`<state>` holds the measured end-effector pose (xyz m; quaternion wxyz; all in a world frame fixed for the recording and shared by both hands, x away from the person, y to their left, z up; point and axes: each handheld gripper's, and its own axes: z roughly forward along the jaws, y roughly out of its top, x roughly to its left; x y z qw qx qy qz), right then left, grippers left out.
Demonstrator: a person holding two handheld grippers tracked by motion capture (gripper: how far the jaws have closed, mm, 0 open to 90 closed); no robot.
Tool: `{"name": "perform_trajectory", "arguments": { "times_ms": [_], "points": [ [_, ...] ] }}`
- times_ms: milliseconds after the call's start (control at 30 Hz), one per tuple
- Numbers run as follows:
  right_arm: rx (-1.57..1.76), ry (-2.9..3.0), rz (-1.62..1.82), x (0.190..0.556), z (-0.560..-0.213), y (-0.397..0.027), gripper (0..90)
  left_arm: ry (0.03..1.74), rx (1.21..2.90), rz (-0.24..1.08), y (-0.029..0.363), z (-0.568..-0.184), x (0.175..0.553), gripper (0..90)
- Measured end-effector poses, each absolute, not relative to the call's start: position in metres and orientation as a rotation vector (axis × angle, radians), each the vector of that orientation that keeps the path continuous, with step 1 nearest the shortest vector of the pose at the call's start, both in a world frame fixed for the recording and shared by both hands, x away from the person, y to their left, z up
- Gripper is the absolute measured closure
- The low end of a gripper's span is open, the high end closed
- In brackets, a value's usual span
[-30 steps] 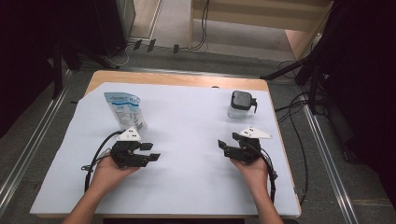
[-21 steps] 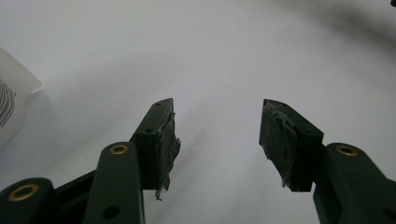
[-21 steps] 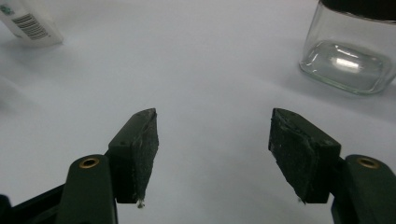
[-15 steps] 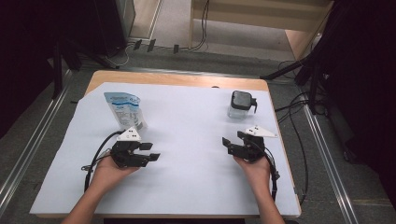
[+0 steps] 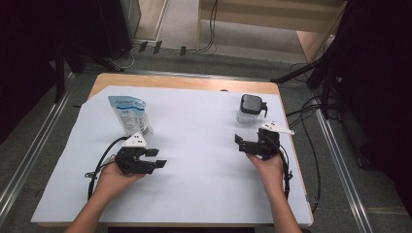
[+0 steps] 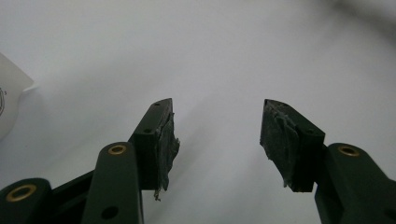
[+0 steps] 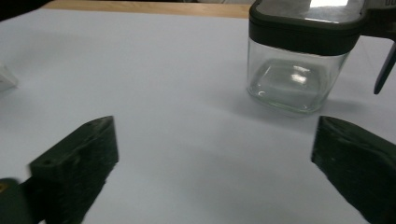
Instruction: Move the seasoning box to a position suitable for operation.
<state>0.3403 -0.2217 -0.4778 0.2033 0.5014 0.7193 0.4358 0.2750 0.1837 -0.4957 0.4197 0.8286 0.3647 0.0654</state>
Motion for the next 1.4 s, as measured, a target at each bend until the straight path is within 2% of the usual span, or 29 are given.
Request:
{"name": "perform_trajectory", "arguments": {
  "times_ms": [833, 1400],
  "points": [
    [1.552, 1.869, 1.093, 0.419, -0.488, -0.216, 3.8, 0.938, 2.076, 0.170, 0.189, -0.498, 0.268, 45.0],
    [1.618, 1.768, 1.052, 0.452, -0.499, -0.211, 7.4, 0.980, 2.058, 0.187, 0.198, -0.500, 0.258, 45.0]
  ]
}}
